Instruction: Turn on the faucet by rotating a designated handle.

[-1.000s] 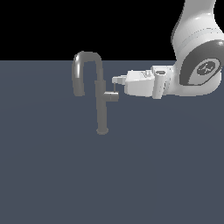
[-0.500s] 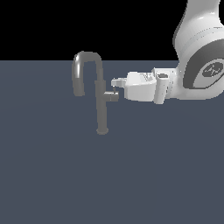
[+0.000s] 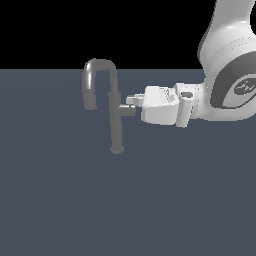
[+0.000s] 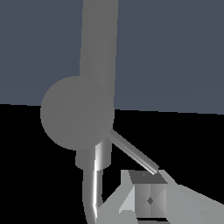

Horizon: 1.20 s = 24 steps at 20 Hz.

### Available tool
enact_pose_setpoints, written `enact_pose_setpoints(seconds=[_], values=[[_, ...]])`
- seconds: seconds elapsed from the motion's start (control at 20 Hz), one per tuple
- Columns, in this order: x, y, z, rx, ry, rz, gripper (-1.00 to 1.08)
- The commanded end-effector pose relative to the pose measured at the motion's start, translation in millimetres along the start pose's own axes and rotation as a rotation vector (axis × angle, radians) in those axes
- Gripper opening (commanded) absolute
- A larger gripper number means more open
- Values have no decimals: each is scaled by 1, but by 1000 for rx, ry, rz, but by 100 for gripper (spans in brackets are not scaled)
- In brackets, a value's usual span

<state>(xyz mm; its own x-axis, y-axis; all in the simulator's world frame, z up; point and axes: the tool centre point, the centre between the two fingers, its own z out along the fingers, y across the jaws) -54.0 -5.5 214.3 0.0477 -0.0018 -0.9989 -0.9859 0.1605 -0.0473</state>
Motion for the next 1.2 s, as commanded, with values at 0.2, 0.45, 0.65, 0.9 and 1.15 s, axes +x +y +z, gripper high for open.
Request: enact_pose_setpoints(seconds=[0.2, 0.45, 0.65, 0.9, 1.15], values=[[34, 12, 0, -1, 4, 33, -100], [26, 6, 0, -3, -4, -1, -100], [48, 7, 0, -2, 0, 21, -100], [76, 9, 0, -2, 5, 47, -100], [54, -6, -1, -7, -9, -1, -100]])
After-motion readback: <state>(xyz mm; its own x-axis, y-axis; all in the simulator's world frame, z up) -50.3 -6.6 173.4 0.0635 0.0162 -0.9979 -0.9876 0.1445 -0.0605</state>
